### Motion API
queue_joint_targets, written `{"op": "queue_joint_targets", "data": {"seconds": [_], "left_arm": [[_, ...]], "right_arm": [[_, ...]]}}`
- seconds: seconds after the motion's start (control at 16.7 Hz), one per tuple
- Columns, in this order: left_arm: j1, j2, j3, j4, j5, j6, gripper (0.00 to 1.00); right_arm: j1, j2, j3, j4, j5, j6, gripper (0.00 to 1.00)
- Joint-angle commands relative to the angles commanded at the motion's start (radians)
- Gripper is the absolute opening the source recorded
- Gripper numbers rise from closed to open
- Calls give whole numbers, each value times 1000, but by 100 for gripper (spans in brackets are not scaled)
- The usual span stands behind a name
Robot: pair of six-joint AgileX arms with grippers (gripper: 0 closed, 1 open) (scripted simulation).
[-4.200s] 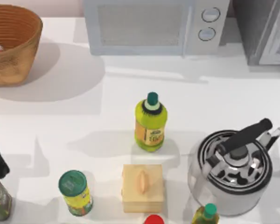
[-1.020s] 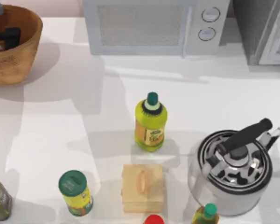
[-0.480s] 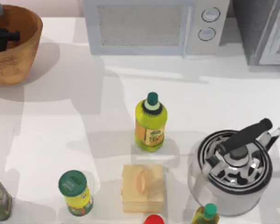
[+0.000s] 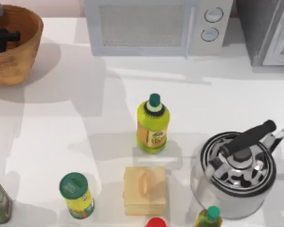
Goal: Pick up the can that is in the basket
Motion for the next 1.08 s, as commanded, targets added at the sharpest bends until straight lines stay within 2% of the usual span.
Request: {"op": "queue_joint_targets", "data": {"seconds": [0.36,0.54,0.78,1.08], "left_arm": [[0,-47,-8,2,-4,-3,0],[-23,-138,-99,49,23,-17,0],[-82,-406,-361,166,79,-43,0],[-158,-938,-854,380,128,-78,0]], "right_arm": [[0,0,0,0,0,0,100],[0,0,0,0,0,0,100],[0,0,0,0,0,0,100],[0,0,0,0,0,0,100]]}}
